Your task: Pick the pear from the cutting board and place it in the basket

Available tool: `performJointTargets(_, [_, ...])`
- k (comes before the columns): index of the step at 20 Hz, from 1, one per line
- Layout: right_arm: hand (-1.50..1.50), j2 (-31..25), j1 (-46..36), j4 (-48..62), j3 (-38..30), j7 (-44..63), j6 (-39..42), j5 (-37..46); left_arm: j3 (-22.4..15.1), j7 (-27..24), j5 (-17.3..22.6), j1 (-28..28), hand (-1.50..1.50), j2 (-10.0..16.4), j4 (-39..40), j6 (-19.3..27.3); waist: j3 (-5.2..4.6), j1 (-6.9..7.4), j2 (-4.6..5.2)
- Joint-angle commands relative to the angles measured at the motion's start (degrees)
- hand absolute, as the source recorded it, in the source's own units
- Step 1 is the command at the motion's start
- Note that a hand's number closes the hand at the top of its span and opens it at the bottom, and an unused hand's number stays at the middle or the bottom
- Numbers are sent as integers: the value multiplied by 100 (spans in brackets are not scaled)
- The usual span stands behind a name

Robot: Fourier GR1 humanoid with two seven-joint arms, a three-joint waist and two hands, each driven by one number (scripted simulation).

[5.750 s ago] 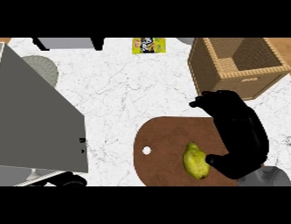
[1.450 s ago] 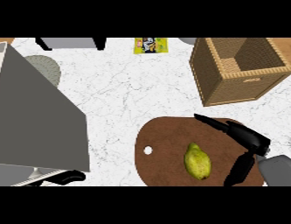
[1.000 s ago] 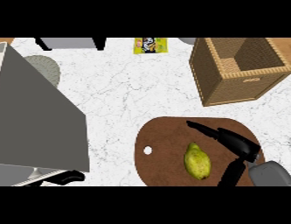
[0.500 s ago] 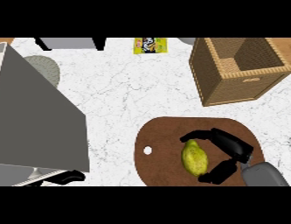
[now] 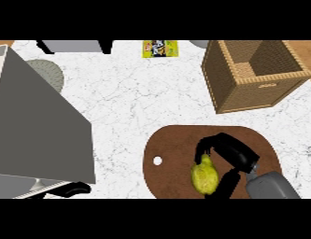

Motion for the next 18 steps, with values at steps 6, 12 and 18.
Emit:
performJointTargets(6, [150, 651, -352, -473, 1339, 3497, -695, 2697, 175, 402, 51, 131, 0, 217, 312, -12, -62, -30, 22])
performJointTargets(12, [150, 1500, -186, -1343, 2053, 5042, -1113, 3440, 122, 320, -69, 87, 0, 47, 499, 137, -32, -51, 66])
performJointTargets(18, [150, 1521, -275, -3028, 1459, 5143, -2882, 1508, 59, 314, -15, 326, 0, 79, 222, 59, -7, 9, 58])
